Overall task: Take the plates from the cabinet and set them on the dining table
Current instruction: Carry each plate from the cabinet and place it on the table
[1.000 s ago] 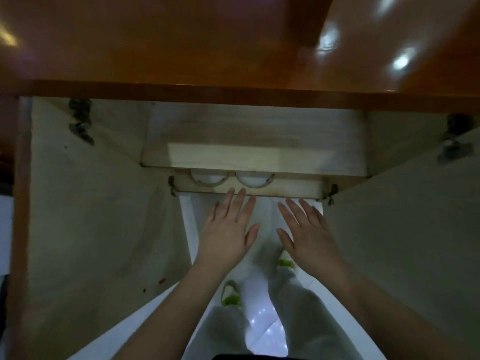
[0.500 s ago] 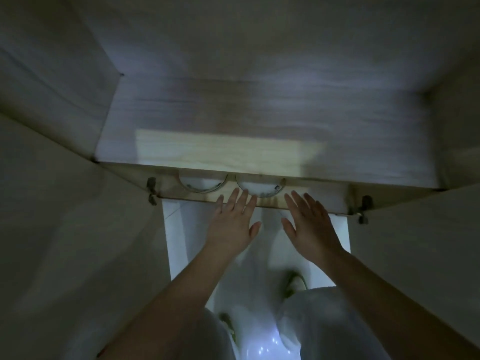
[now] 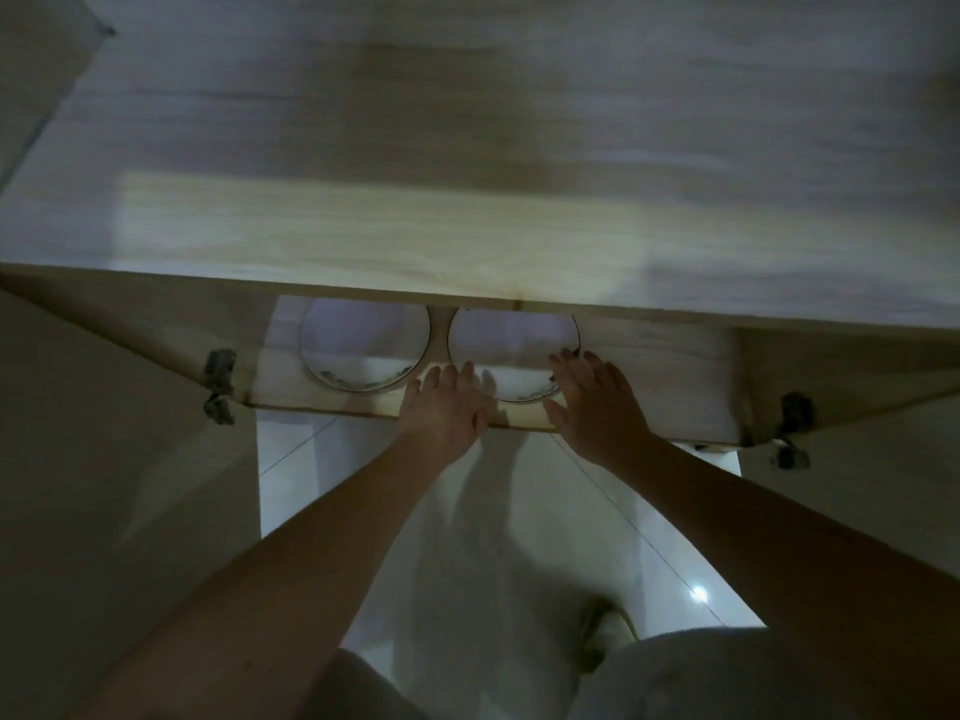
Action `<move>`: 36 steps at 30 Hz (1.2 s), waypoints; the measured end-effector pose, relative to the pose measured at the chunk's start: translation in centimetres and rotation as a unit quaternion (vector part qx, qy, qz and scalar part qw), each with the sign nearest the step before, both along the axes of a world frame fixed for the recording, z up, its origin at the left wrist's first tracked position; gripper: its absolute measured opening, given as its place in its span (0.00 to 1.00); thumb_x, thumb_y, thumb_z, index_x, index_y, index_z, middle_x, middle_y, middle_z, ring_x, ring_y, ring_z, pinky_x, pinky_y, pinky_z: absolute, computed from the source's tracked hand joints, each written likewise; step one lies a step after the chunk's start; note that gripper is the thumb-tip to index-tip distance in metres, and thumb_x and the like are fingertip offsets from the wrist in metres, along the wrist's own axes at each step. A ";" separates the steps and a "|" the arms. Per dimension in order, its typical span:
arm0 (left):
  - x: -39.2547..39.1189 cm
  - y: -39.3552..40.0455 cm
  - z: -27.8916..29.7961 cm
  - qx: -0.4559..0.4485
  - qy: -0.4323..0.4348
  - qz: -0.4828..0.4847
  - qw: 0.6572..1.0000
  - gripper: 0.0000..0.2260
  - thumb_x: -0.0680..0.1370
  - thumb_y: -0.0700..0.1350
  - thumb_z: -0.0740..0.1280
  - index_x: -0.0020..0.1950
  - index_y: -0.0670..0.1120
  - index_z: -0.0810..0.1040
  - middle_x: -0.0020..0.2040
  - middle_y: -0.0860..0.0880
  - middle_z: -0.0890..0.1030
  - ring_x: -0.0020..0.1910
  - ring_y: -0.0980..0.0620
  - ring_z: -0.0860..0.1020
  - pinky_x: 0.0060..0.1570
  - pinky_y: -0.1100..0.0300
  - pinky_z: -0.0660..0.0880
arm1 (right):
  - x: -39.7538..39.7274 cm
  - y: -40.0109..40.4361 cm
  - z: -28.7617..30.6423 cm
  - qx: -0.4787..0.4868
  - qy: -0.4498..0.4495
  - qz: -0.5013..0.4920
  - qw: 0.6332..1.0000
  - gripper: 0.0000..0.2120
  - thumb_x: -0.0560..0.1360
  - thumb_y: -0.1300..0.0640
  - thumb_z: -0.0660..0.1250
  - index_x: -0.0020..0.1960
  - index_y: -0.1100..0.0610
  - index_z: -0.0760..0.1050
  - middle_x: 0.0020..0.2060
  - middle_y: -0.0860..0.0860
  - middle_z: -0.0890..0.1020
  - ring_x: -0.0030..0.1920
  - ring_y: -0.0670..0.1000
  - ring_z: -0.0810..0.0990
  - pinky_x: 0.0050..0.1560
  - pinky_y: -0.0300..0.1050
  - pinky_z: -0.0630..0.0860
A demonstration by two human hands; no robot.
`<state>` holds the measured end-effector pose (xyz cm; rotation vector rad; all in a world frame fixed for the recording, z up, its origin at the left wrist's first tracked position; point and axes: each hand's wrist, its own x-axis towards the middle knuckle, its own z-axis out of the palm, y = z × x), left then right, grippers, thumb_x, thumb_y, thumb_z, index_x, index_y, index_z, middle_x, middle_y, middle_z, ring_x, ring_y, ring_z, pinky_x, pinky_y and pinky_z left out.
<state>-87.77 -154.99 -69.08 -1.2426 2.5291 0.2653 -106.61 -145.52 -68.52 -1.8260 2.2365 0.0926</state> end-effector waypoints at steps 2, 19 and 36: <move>-0.7 -0.8 -1.6 0.031 0.015 0.048 0.998 0.30 0.80 0.57 0.53 0.77 0.42 0.54 0.73 0.42 0.65 0.71 0.42 0.64 0.68 0.48 0.63 | -0.6 -0.9 -1.6 -0.016 -0.003 -0.019 1.000 0.28 0.77 0.48 0.62 0.73 0.61 0.65 0.70 0.60 0.70 0.70 0.63 0.68 0.69 0.60 0.63; -3.8 -4.7 -8.4 0.270 0.367 0.445 0.771 0.08 0.80 0.44 0.63 0.51 0.41 0.78 0.53 0.41 0.81 0.56 0.42 0.78 0.56 0.54 0.74 | -5.0 -7.0 -8.5 -0.039 -0.238 -0.235 0.941 0.26 0.76 0.58 0.63 0.72 0.58 0.62 0.62 0.61 0.74 0.61 0.61 0.74 0.60 0.54 0.72; -2.5 -1.4 -3.6 0.390 0.411 0.553 0.610 0.09 0.78 0.30 0.58 0.55 0.41 0.68 0.57 0.37 0.76 0.46 0.40 0.78 0.26 0.58 0.80 | -4.3 -4.3 -5.4 0.002 -0.330 -0.335 0.882 0.13 0.72 0.68 0.61 0.55 0.65 0.76 0.44 0.57 0.77 0.46 0.57 0.76 0.43 0.46 0.73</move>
